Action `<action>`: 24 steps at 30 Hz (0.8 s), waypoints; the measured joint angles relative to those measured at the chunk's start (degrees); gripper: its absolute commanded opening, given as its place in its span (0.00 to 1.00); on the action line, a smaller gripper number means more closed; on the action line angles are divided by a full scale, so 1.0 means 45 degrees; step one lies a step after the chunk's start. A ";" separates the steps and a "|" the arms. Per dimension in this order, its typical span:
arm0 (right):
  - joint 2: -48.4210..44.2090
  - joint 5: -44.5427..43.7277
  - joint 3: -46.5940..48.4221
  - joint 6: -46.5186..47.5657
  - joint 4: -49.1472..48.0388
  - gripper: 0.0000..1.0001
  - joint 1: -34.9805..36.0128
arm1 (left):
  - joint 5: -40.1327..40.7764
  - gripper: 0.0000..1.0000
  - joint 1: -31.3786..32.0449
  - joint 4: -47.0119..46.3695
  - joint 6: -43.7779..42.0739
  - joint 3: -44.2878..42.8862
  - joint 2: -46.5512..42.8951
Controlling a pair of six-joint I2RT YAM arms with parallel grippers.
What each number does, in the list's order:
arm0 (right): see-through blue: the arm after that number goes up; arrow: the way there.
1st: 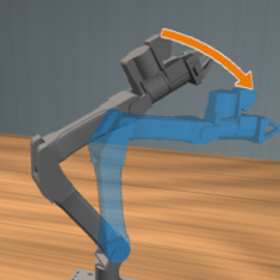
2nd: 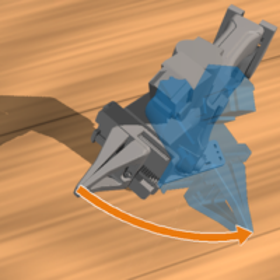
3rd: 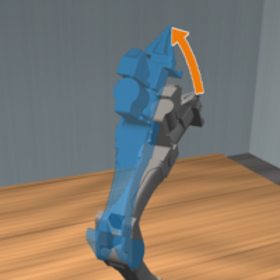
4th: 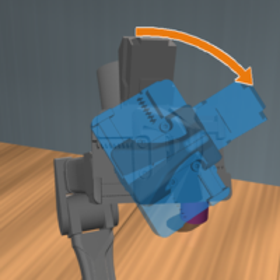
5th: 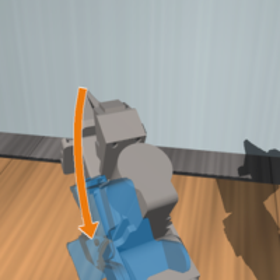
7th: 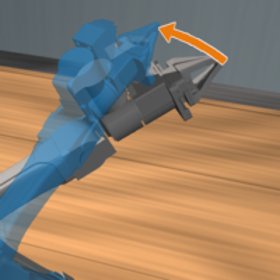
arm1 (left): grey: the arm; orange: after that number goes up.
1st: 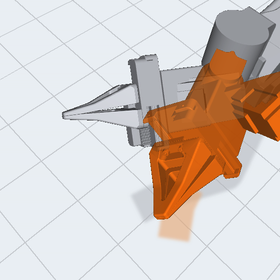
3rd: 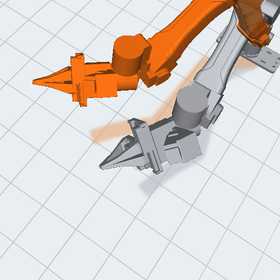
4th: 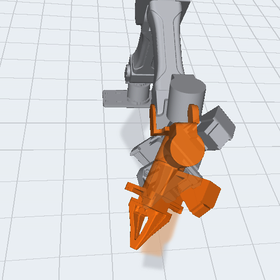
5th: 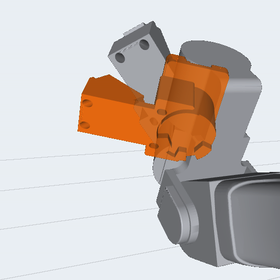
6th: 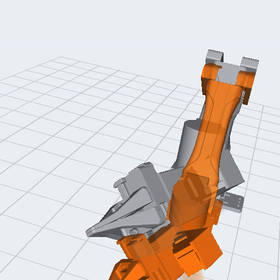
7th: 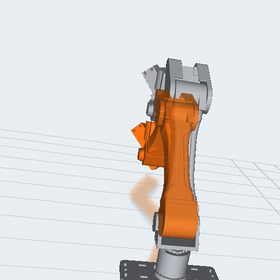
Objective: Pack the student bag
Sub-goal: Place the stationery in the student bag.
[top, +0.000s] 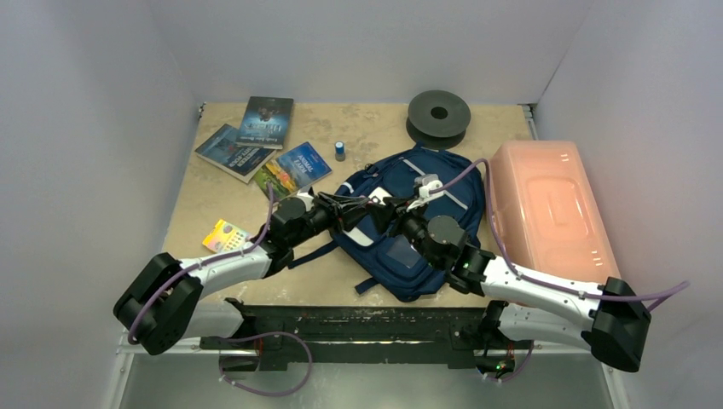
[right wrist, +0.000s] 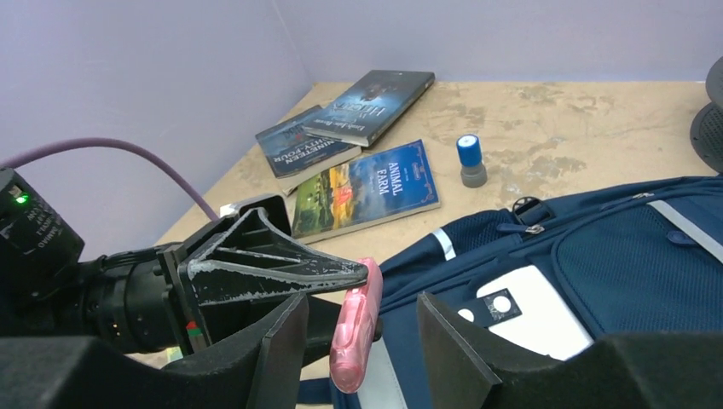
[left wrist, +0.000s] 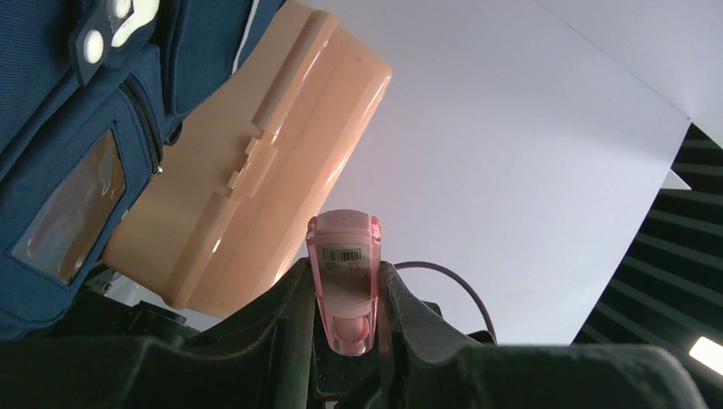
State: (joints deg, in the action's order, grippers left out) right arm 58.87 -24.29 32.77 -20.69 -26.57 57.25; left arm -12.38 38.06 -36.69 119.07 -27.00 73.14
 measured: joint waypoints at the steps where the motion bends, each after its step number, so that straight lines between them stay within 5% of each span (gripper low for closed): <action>1: 0.0092 -0.0049 0.0000 0.0092 -0.0107 0.54 0.0000 | 0.0097 0.00 0.0000 -0.0015 0.0034 0.0000 -0.0029; 13: 0.0534 -0.0107 0.0000 0.0631 -0.0675 0.36 0.0000 | 0.0461 0.00 0.0029 -0.0976 0.0087 -0.0185 0.0321; 18: 0.0719 -0.0053 0.0005 0.0622 -0.0821 0.18 0.0000 | 0.0534 0.00 0.0209 -0.1243 0.0087 -0.0228 0.0345; 24: 0.0767 -0.0389 0.0083 0.0913 -0.0874 0.16 -0.0019 | 0.0695 0.00 0.0306 -0.1632 0.0102 -0.0442 0.0797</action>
State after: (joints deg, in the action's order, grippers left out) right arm 62.33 -26.04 33.15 -16.58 -30.50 57.17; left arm -9.26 39.44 -44.03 119.52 -28.99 76.73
